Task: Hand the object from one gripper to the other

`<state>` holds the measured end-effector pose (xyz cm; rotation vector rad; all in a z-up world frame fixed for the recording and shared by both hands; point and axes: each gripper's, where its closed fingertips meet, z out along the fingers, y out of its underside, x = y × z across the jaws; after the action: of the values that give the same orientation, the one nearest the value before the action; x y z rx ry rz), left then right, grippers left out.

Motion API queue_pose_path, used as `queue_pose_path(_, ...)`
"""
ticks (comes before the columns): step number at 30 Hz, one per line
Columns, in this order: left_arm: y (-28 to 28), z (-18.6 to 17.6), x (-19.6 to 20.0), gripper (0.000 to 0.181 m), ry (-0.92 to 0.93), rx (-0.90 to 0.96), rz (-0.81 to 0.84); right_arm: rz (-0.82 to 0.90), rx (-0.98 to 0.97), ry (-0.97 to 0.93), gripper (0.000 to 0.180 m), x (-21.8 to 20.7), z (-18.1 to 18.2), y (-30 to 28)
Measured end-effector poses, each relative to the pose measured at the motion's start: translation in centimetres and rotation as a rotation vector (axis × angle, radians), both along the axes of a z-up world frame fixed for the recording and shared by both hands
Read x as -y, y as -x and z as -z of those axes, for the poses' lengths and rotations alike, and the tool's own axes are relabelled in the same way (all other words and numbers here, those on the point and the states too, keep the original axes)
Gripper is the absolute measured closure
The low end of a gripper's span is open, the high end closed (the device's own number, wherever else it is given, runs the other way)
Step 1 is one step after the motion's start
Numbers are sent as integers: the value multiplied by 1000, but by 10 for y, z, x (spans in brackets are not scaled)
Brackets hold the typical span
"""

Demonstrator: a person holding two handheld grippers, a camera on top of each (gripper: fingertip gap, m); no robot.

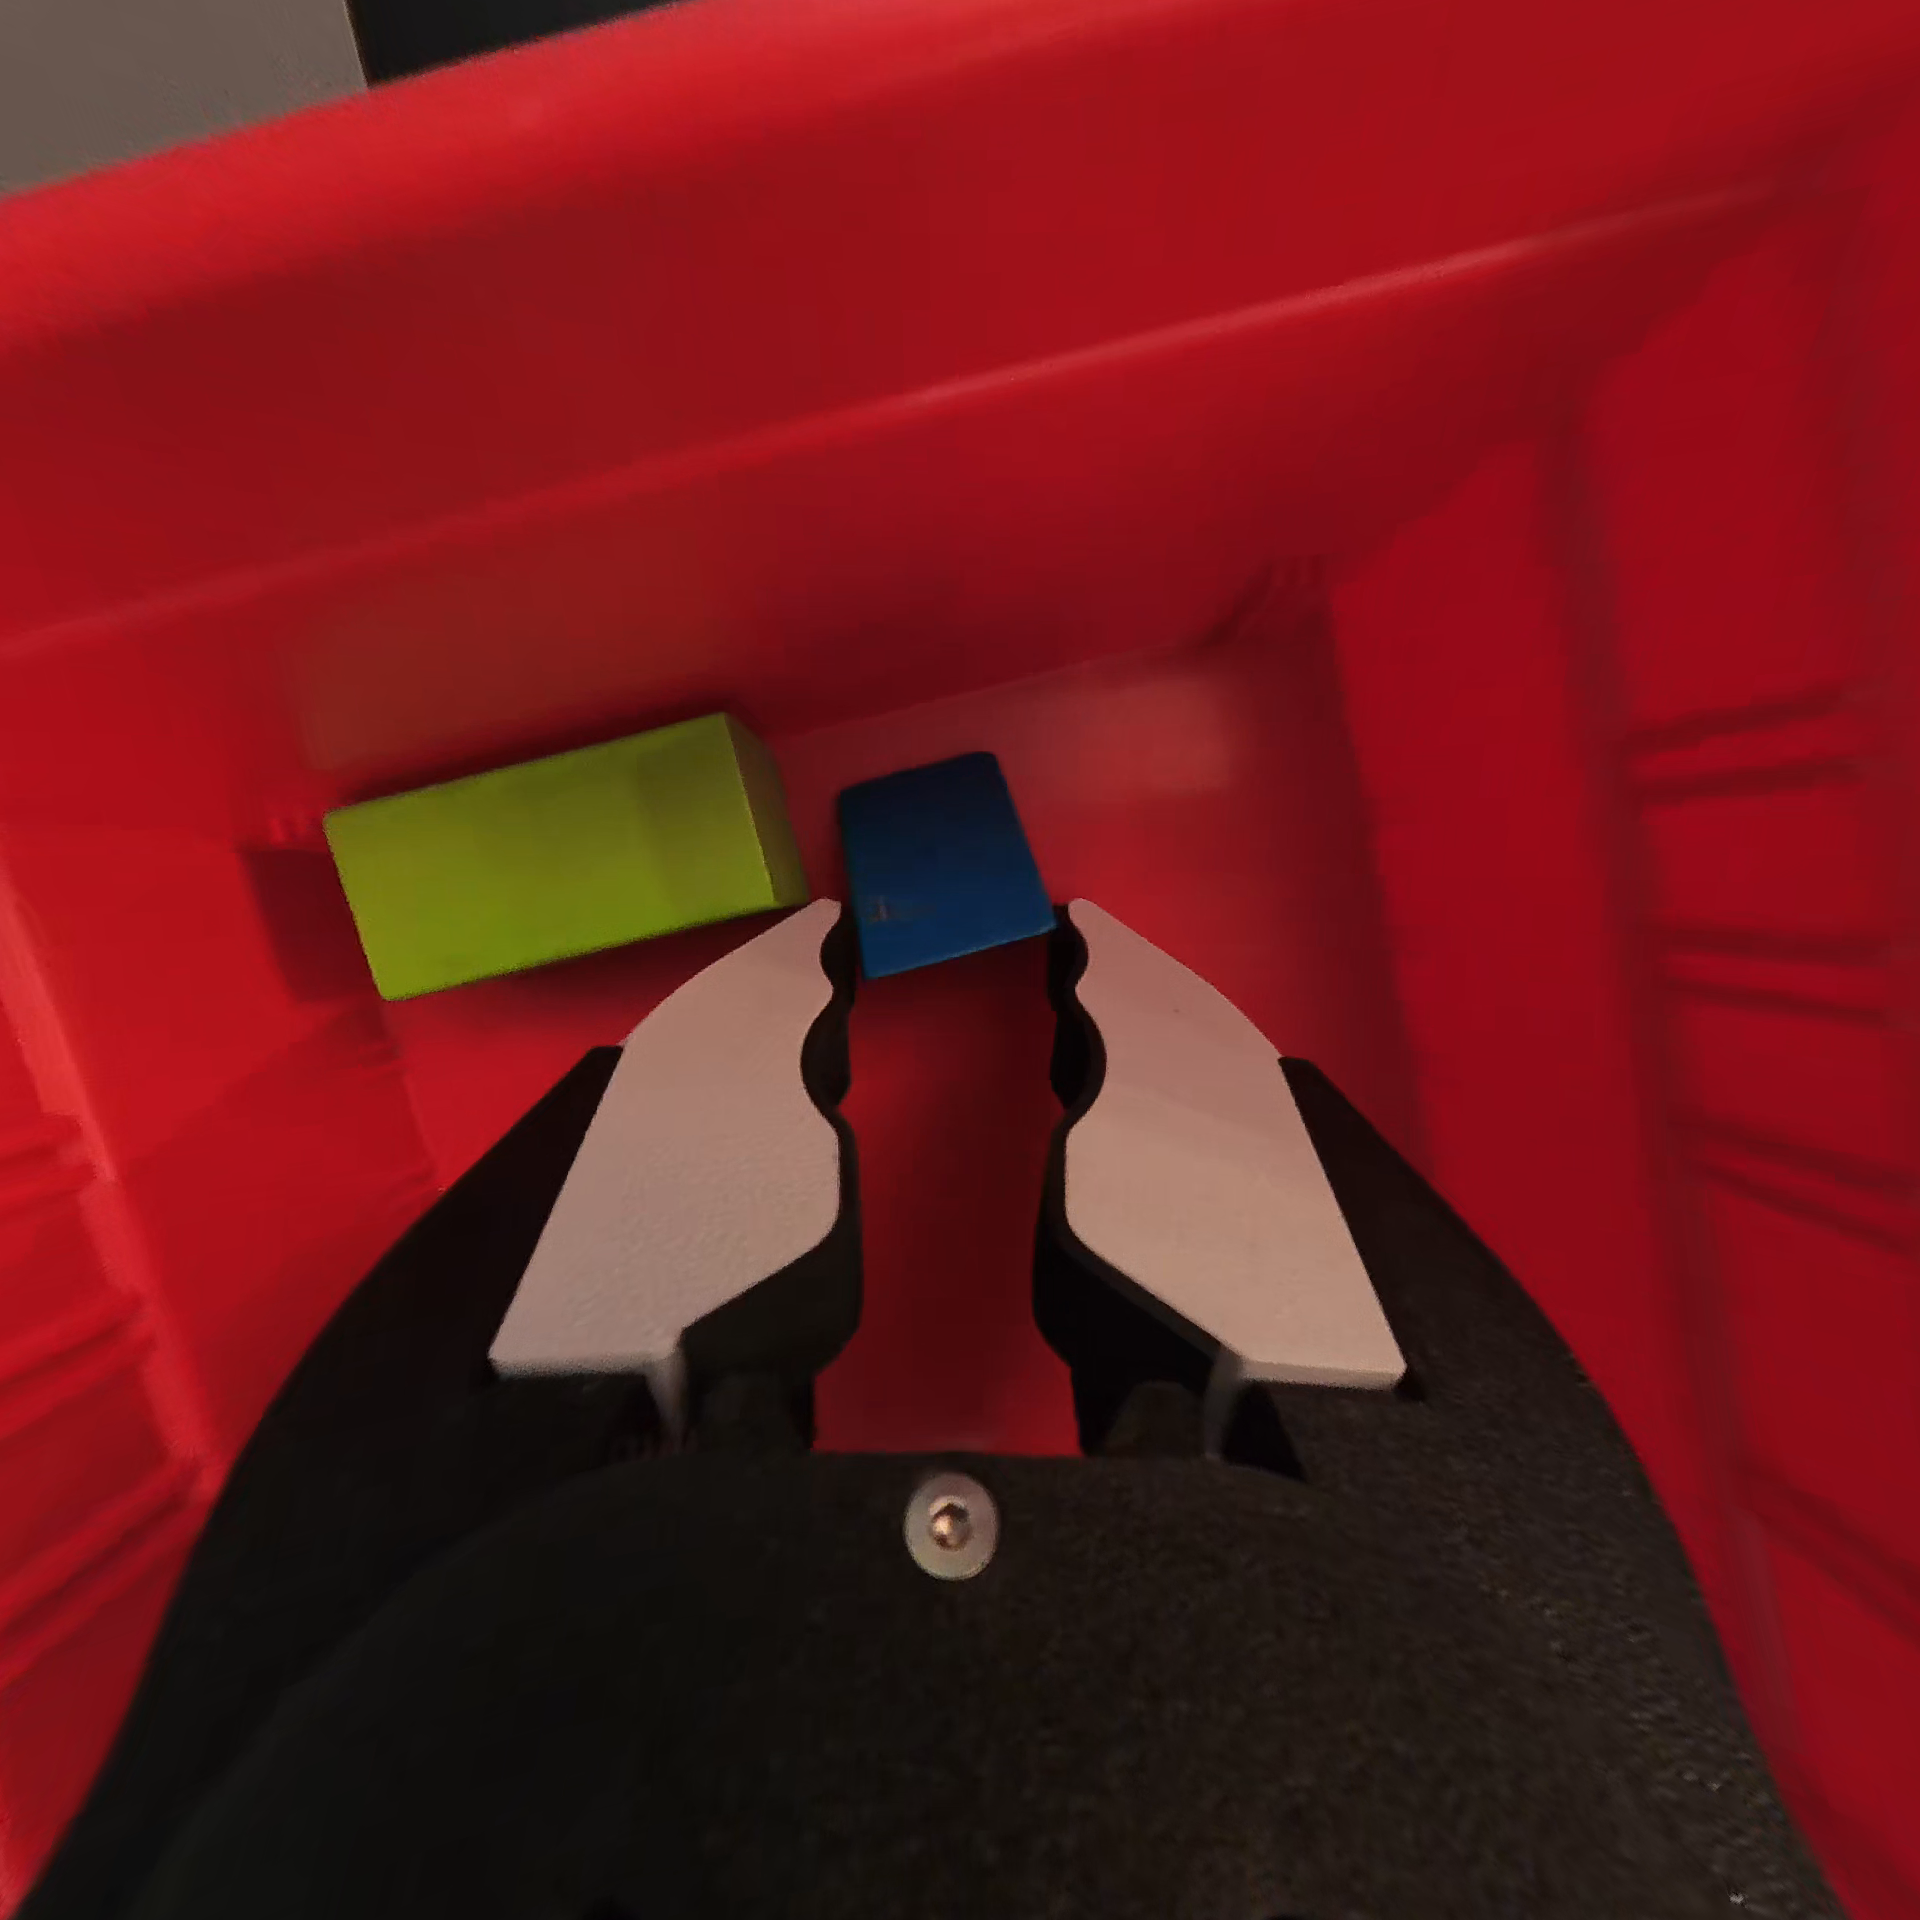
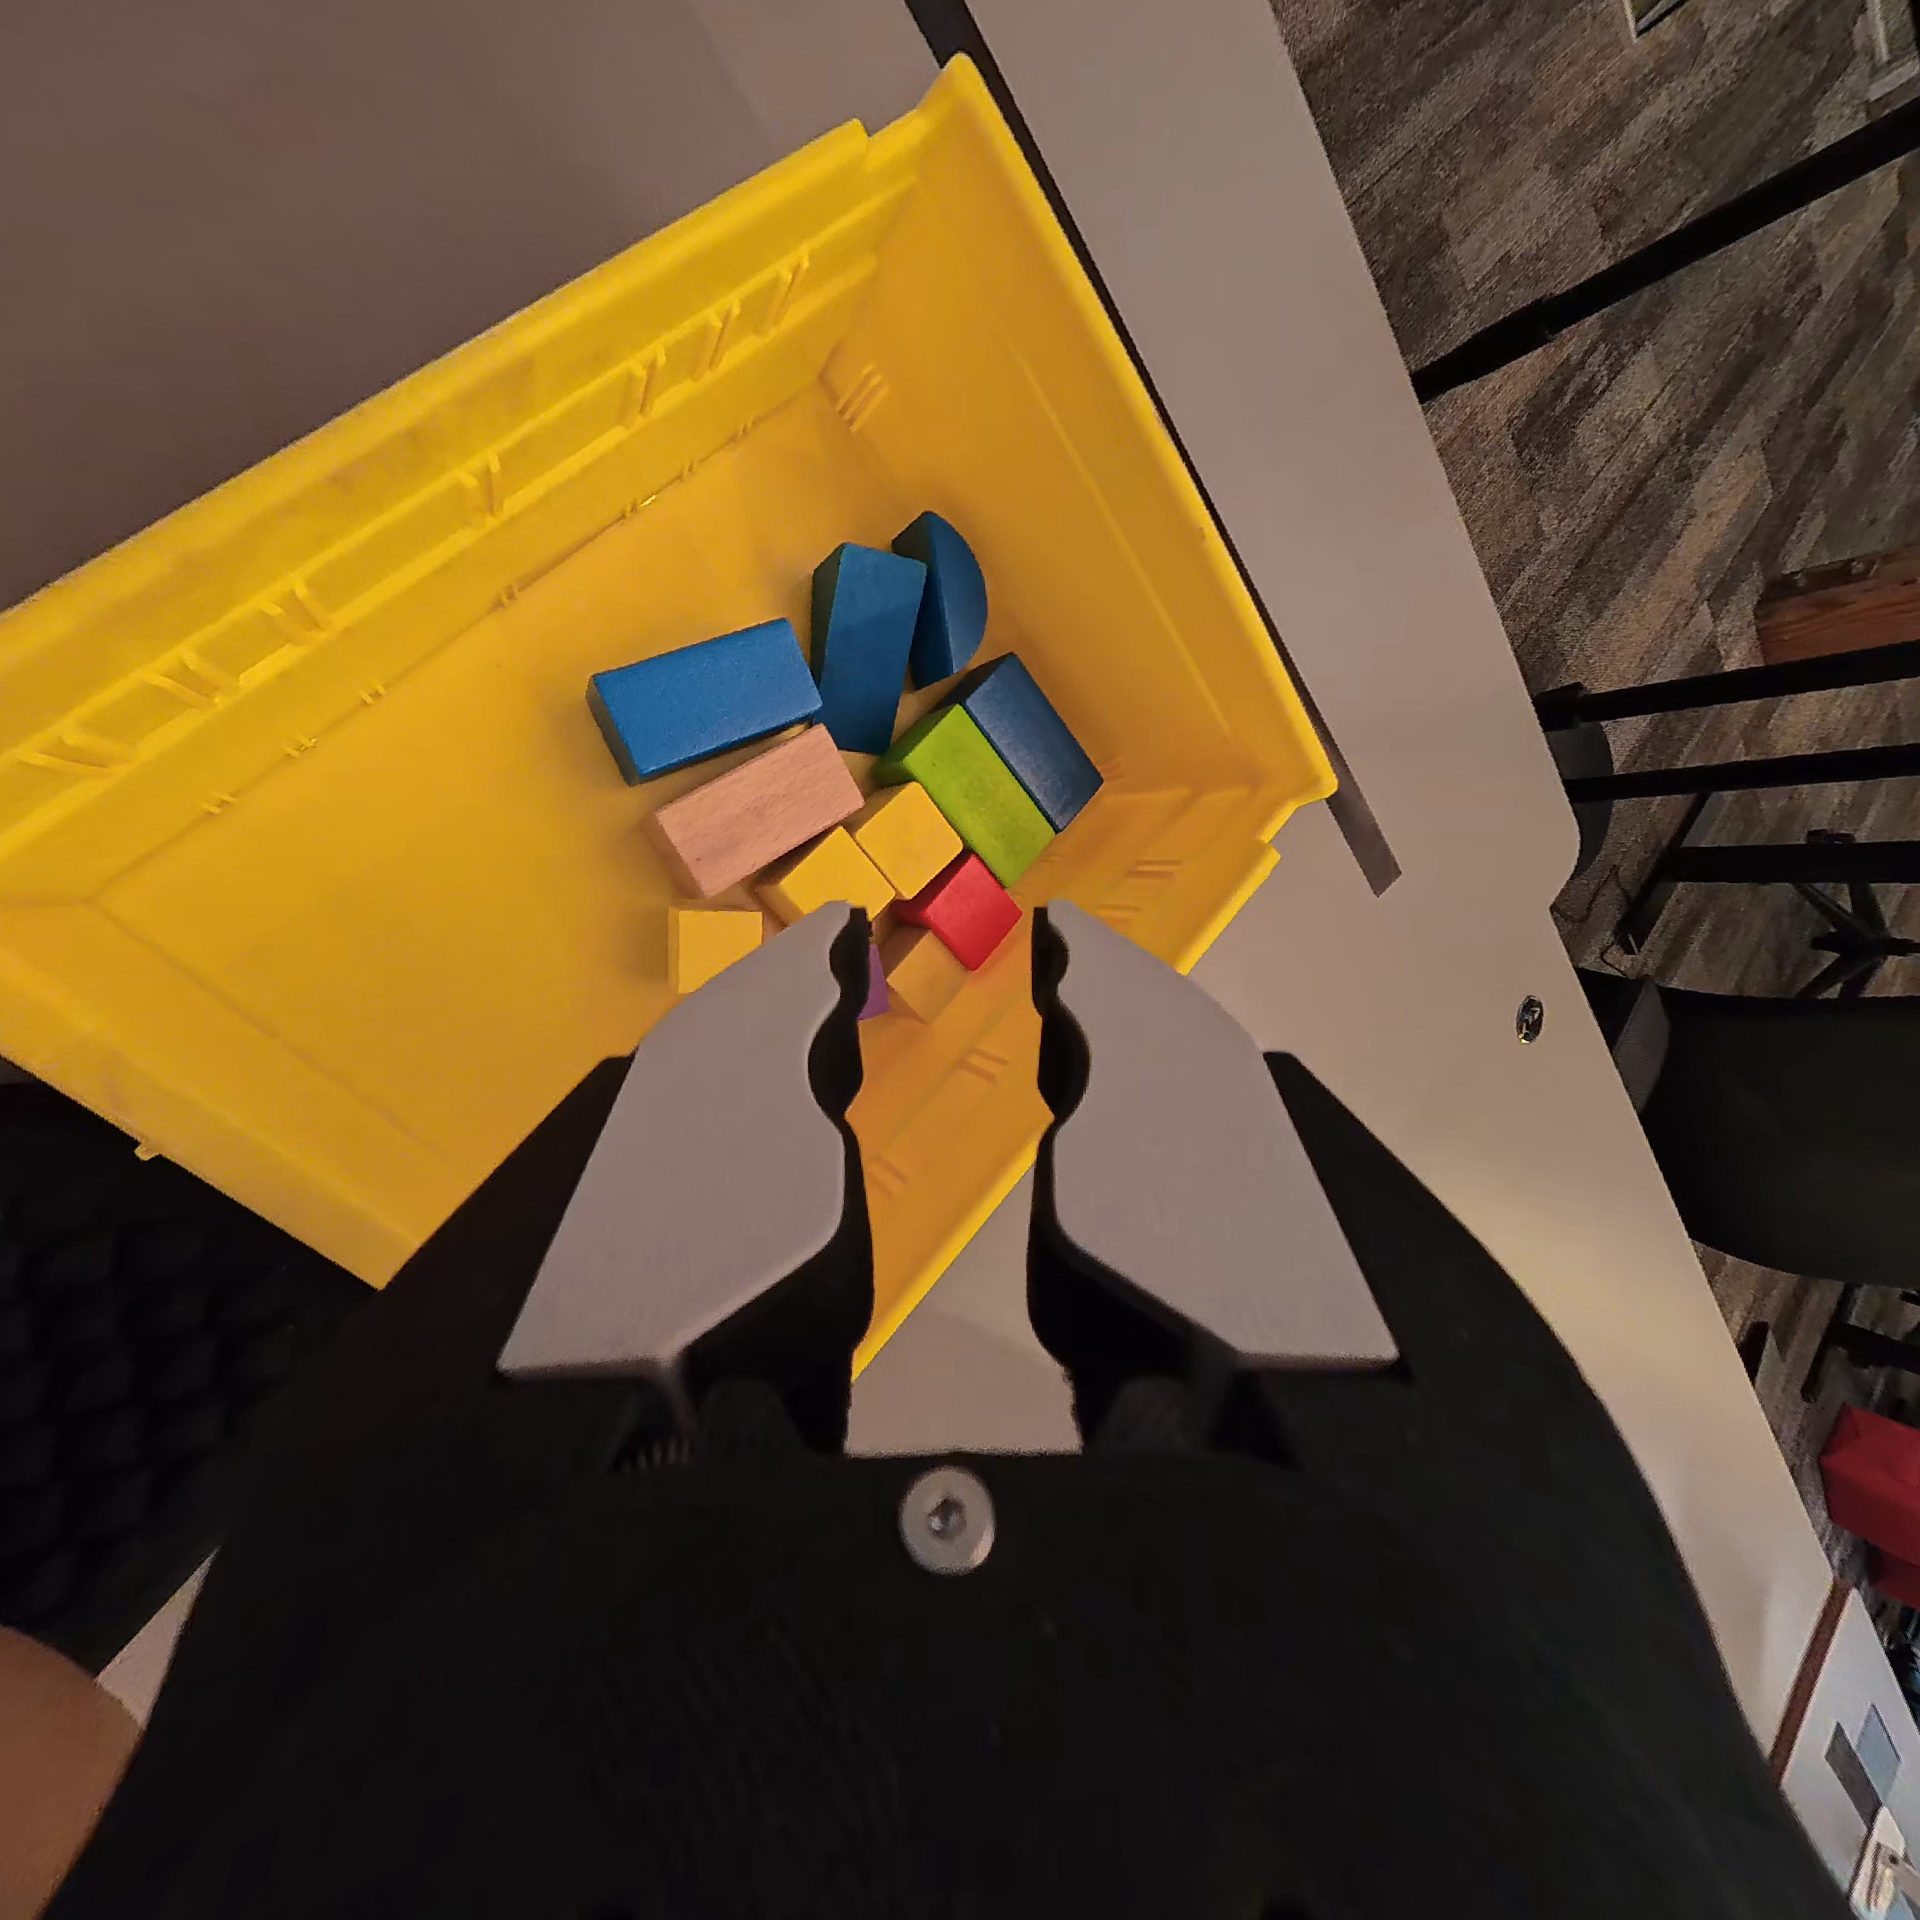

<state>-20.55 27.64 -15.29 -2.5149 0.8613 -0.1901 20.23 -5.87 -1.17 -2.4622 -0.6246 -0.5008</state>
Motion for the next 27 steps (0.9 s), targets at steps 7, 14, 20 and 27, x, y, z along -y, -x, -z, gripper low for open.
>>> queue_pose_path(7, 2, -5, 10, 146, 77, 42, 45, -11, 4, 32, 149, 1, 5, 3)
queue_pose_path(14, 1, -77, 25, 146, 32, 210, 130, -64, 54, -89, 149, -22, -17, 15)
queue_pose_path(20, -54, -189, 130, 146, 88, 675, 610, -397, 54, -522, 140, -72, -82, 99)
queue_pose_path(27, -78, -228, 273, 146, 369, 816, 1189, -998, 7, -806, 128, -52, -107, 271)
